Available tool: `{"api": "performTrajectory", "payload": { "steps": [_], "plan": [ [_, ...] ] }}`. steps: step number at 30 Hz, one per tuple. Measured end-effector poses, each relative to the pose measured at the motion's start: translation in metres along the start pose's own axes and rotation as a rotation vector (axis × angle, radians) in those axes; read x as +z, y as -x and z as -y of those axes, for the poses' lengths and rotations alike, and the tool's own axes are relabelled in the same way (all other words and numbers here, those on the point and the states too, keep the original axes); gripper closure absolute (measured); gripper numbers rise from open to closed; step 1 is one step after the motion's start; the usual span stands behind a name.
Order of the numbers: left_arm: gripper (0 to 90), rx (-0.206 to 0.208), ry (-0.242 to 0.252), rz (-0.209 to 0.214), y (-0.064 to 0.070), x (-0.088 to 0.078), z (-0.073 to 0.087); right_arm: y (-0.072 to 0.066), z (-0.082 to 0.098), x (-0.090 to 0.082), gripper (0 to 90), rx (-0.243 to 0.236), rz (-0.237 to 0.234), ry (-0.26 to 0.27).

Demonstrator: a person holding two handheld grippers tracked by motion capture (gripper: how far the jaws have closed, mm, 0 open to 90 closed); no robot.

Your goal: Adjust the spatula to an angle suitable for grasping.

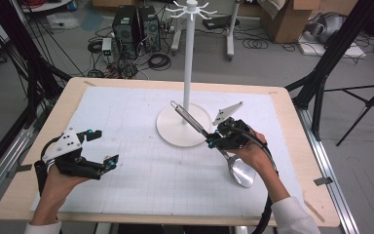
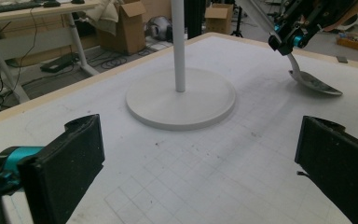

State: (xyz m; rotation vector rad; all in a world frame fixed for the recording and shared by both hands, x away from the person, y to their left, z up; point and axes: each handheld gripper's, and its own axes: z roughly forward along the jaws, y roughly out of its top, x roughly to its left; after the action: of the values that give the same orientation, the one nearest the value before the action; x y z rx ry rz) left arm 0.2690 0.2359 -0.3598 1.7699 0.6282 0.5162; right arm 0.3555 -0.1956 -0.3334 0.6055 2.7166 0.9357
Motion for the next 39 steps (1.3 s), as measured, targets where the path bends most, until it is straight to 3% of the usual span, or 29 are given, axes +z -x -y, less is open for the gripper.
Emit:
{"api": "performTrajectory", "payload": {
  "steps": [5,13,16,17,21,30,39],
  "plan": [
    [1.8,0.016,-0.013,0.009,0.004,0.007,-0.008,-0.001,-0.001,-0.010,74.9,0.014,-0.027,0.089],
    [1.8,-0.005,-0.030,-0.014,0.006,0.013,-0.015,-0.006,-0.007,-0.017,74.8,0.030,-0.055,0.198],
    [1.8,0.009,-0.023,-0.006,0.007,0.015,-0.020,-0.007,-0.009,-0.018,74.8,0.028,-0.059,0.220],
    [2.1,0.018,-0.015,0.013,0.007,0.016,-0.023,-0.009,-0.011,-0.019,74.8,0.032,-0.070,0.244],
    [2.9,0.033,-0.022,0.012,0.010,0.019,-0.030,-0.013,-0.014,-0.021,74.8,0.038,-0.084,0.284],
    [2.9,0.030,0.014,0.016,0.012,0.021,-0.041,-0.023,-0.023,-0.020,74.8,0.025,-0.063,0.327],
    [2.8,0.036,0.000,0.042,0.019,0.030,-0.054,-0.031,-0.032,-0.016,74.8,0.014,-0.056,0.361]
  ]
}}
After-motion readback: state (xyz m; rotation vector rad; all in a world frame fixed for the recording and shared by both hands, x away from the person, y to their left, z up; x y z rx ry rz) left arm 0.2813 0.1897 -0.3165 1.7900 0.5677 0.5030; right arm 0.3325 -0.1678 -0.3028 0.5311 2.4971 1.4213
